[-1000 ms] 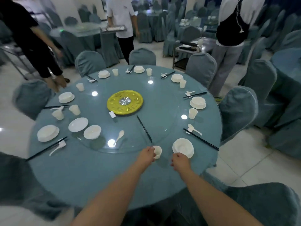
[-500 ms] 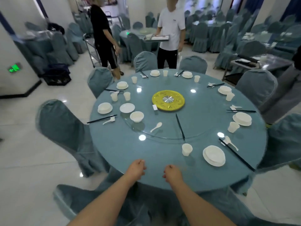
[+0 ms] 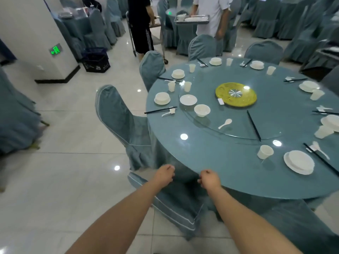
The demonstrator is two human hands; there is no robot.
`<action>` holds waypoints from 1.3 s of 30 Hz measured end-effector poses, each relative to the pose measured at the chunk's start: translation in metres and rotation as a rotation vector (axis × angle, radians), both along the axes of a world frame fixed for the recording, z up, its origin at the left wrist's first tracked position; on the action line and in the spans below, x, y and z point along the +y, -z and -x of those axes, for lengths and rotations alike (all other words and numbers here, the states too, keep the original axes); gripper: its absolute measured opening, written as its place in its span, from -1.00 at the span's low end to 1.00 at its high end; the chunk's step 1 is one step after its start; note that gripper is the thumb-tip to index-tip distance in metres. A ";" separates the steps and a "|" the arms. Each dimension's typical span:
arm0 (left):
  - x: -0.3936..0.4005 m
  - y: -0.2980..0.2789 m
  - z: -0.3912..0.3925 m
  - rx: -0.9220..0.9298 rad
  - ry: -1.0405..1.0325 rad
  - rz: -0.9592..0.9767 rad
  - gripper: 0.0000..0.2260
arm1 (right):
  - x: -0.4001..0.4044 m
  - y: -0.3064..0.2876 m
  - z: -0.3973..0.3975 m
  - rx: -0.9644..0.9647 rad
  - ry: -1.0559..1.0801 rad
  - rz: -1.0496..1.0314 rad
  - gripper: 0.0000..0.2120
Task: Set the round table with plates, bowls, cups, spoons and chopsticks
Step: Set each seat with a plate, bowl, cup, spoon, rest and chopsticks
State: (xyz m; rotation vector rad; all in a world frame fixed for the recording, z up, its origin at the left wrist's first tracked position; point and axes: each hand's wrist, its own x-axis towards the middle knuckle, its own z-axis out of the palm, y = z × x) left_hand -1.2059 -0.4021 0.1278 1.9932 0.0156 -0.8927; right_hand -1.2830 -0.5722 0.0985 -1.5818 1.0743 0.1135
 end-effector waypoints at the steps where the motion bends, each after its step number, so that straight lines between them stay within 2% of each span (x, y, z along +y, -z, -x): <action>1: 0.009 -0.001 -0.007 -0.028 0.012 -0.016 -0.82 | 0.010 0.002 -0.003 -0.011 0.015 -0.007 -0.80; 4: 0.035 -0.001 -0.028 -0.067 0.039 -0.064 -0.83 | 0.034 0.004 -0.009 -0.026 0.059 -0.026 -0.80; 9: 0.049 0.000 -0.043 0.009 0.115 -0.080 -0.85 | 0.047 0.010 -0.008 0.018 0.110 -0.025 -0.74; 12: 0.051 0.001 -0.047 -0.018 0.109 -0.074 -0.86 | 0.043 0.018 -0.011 0.043 0.115 -0.010 -0.74; 15: 0.051 0.005 -0.053 0.050 0.068 -0.099 -0.81 | 0.040 0.025 -0.021 0.044 0.102 0.004 -0.75; 19: 0.056 0.012 -0.068 0.009 0.048 -0.112 -0.80 | 0.038 0.037 -0.040 0.029 0.097 -0.010 -0.78; 26: 0.067 0.035 -0.103 0.149 0.046 -0.080 -0.79 | 0.048 0.045 -0.060 0.086 0.202 -0.057 -0.78; 29: 0.070 0.040 -0.134 0.271 0.111 -0.038 -0.79 | 0.055 0.051 -0.083 0.102 0.286 -0.074 -0.79; 32: 0.077 0.052 -0.169 0.147 0.183 -0.071 -0.83 | 0.071 0.051 -0.107 0.094 0.377 -0.054 -0.81; 36: 0.092 0.053 -0.223 0.176 0.353 -0.090 -0.85 | 0.108 0.053 -0.135 0.099 0.485 -0.021 -0.79; 39: 0.096 0.051 -0.255 0.155 0.390 -0.077 -0.86 | 0.129 0.050 -0.150 0.084 0.560 -0.052 -0.79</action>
